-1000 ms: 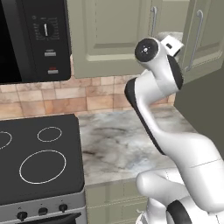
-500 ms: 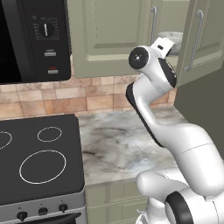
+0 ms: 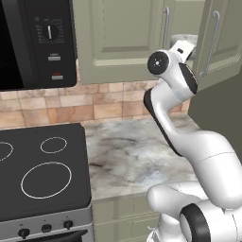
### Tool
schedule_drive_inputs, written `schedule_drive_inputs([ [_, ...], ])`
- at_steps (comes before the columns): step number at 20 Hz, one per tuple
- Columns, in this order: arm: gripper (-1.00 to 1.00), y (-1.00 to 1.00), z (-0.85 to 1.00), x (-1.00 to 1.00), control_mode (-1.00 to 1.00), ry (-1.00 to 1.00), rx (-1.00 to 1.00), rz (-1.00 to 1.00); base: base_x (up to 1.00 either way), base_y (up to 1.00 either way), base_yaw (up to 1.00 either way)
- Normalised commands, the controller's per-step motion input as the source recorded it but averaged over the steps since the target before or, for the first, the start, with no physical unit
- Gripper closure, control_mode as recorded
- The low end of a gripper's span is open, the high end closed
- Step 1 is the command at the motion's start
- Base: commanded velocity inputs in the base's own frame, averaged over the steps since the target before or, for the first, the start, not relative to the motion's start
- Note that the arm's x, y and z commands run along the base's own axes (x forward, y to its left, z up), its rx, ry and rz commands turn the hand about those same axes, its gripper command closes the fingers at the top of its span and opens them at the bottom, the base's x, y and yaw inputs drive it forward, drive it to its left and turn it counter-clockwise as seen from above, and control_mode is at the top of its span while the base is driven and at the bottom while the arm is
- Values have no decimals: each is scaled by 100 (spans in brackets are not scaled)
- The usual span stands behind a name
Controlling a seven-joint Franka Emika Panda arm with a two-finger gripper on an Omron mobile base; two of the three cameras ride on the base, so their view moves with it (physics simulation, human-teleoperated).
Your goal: Move the bowls from the cabinet to the plates on the dining table.
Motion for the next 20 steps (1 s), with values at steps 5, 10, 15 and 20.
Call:
schedule_drive_inputs([
  [5,-100,-35,0,5,-100,0,0,0,0,0,0],
  [10,-100,-39,4,-6,-100,0,0,0,0,0,0],
  [15,-100,-48,14,-53,-100,-2,0,0,0,0,0],
  [20,-100,-46,13,-75,-100,-4,0,0,0,0,0],
])
